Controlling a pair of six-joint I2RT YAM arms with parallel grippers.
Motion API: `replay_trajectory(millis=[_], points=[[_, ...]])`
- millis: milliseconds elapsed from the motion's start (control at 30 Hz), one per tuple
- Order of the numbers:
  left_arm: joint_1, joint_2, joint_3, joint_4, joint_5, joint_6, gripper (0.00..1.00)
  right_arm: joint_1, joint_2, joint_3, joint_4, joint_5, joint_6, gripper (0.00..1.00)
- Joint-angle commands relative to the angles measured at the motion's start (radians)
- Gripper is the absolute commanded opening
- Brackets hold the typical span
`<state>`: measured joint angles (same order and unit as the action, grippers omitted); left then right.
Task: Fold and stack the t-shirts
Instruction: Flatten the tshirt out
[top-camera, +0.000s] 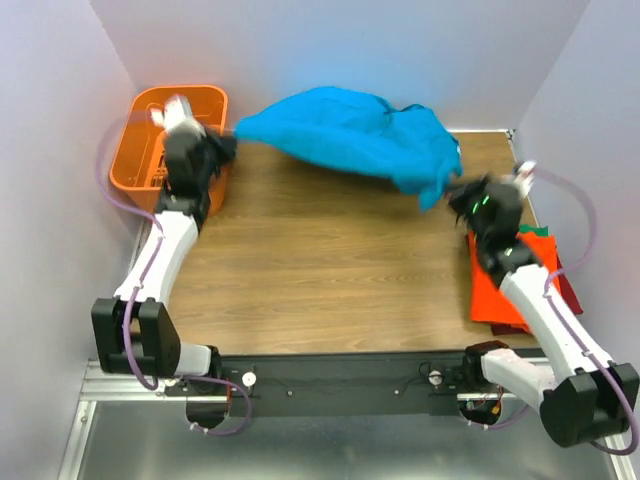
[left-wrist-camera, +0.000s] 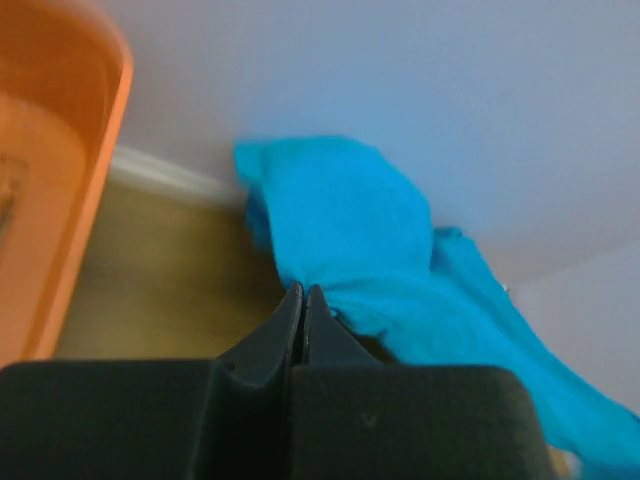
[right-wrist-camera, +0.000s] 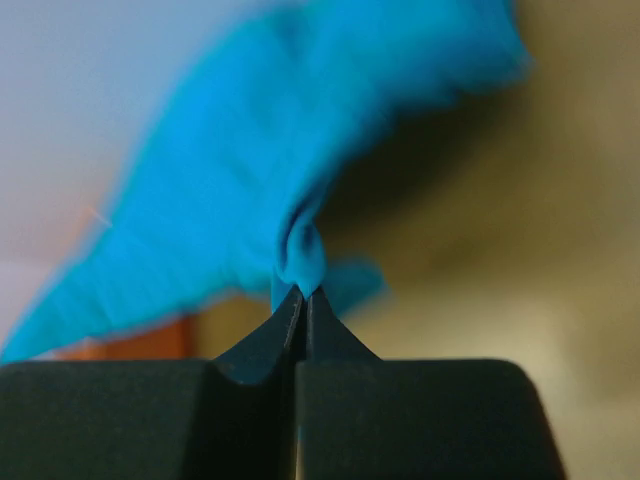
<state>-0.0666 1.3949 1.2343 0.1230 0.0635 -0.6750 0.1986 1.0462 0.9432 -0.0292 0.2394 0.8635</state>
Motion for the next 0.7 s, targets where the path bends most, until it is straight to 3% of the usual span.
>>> replay_trajectory(millis=[0, 33, 67, 133, 167, 233, 367, 433, 667], points=[[0.005, -0.128, -0.387, 0.084, 0.032, -0.129, 0.0, -0.001, -0.097, -0.473, 0.015, -0.233, 0.169, 0.16], [0.005, -0.129, -0.474, 0.096, 0.036, -0.139, 0.0, -0.002, -0.094, -0.5, 0.015, -0.288, 0.149, 0.27], [0.004, -0.125, -0.514, 0.124, 0.041, -0.146, 0.0, -0.001, -0.084, -0.52, 0.015, -0.307, 0.135, 0.59], [0.004, -0.12, -0.605, 0.164, 0.07, -0.161, 0.02, -0.001, -0.086, -0.549, 0.005, -0.343, 0.092, 0.83], [0.002, -0.12, -0.625, 0.173, 0.079, -0.164, 0.05, -0.001, -0.09, -0.549, -0.038, -0.342, 0.085, 0.87], [0.001, -0.137, -0.659, 0.175, 0.073, -0.167, 0.16, -0.001, -0.104, -0.535, -0.086, -0.327, 0.06, 0.89], [-0.007, -0.194, -0.722, 0.164, 0.046, -0.163, 0.25, -0.002, -0.135, -0.52, -0.169, -0.246, 0.039, 0.89], [-0.009, -0.209, -0.727, 0.156, 0.013, -0.153, 0.26, -0.001, -0.12, -0.512, -0.176, -0.183, 0.032, 0.88], [-0.01, -0.192, -0.665, 0.015, -0.106, -0.127, 0.24, -0.001, -0.035, -0.455, -0.236, -0.187, -0.011, 0.79]])
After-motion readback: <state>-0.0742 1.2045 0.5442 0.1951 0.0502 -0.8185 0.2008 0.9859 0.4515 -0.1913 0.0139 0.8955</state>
